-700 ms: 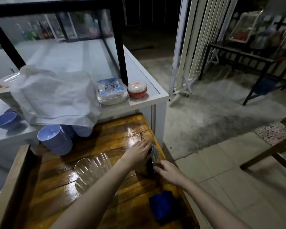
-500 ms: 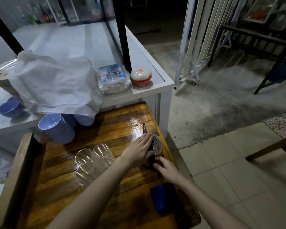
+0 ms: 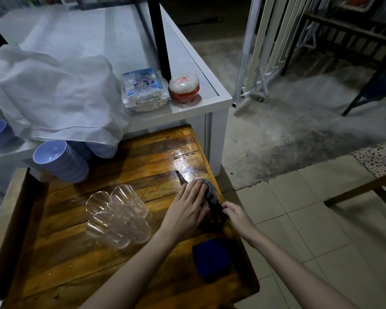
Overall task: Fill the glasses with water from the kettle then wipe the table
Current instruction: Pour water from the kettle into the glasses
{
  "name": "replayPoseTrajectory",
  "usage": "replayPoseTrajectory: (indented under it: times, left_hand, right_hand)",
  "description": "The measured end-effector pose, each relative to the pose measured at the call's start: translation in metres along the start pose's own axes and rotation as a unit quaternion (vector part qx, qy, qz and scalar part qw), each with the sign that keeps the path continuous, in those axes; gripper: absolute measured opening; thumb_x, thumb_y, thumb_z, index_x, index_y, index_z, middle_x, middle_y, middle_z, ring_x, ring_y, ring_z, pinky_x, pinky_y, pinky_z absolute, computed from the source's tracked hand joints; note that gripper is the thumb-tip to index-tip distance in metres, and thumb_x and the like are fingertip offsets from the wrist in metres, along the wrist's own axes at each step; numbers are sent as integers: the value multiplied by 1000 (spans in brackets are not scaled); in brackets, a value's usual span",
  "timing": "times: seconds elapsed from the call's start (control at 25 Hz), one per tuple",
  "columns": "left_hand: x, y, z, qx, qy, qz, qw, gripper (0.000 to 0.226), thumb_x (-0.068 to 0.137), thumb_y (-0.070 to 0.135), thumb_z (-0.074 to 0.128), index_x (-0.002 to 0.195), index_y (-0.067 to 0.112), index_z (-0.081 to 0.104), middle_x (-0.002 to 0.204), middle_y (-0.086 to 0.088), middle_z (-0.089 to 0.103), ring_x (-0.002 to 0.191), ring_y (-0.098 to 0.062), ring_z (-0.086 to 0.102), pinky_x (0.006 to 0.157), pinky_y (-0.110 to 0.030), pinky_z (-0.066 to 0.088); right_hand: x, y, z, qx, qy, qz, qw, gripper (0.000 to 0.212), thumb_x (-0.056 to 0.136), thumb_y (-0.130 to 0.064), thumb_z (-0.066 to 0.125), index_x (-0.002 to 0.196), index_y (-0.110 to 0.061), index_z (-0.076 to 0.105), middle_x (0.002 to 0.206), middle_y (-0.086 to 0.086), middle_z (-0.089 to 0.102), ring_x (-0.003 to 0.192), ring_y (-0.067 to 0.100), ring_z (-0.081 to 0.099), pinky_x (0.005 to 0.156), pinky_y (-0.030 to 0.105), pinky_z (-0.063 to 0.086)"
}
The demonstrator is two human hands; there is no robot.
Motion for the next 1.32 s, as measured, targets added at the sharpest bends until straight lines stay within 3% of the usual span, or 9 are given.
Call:
replayPoseTrajectory:
  times: [0.16,0.32,0.52,0.84,1.0,1.32]
  left_hand:
    - [3,20,3,-26,-19,15,999,65,103,51,17,154,13,5,161,-6,1,150,-21,-3,122,-41,6]
    - [5,33,1,-33,-24,16,999,66,102,51,17,154,12,5,160,-6,-1,149,-23,-5,121,-44,5]
    - [-1,32,-2,-53,-26,-10,998,67,102,52,18,154,14,-1,160,-4,-6,149,-20,-10,122,-40,0]
    - [-38,21,-32,-110,29,-65,991,63,102,48,18,152,17,-5,160,-1,-10,148,-14,-14,121,-33,-6]
    - [-55,10,-48,-129,61,-89,986,64,101,49,15,153,15,-2,160,-2,-9,148,-14,-13,121,-33,-5]
    - [-78,-5,-67,-153,94,-126,976,73,93,58,-2,152,16,-5,161,-3,-10,149,-15,-14,121,-33,-4]
  right_hand:
    - [-11,1,-15,75,73,34,994,28,101,-12,32,80,-8,51,73,7,49,70,15,45,61,19,38]
    - [-20,0,-13,167,130,50,976,27,101,-18,37,86,-10,58,78,4,57,71,11,51,56,14,42]
    - [-25,-16,-14,209,156,43,965,29,100,-13,40,78,-13,60,76,2,59,71,12,52,63,24,43]
    - [-36,-52,3,165,113,-10,980,29,98,-12,44,76,-12,61,70,1,54,66,11,47,56,20,42]
    - [-38,-79,14,135,77,-38,987,29,97,-13,45,71,-10,59,65,0,55,67,15,50,63,29,42]
    - [-34,-108,33,67,47,-71,994,32,98,-17,47,69,-11,59,64,0,55,69,17,53,64,30,44]
Point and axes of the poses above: each hand's wrist, its own x-axis towards the middle knuckle, its own z-axis out of the palm, y = z × x, the point moved 5 cm from there along x, towards the middle knuckle
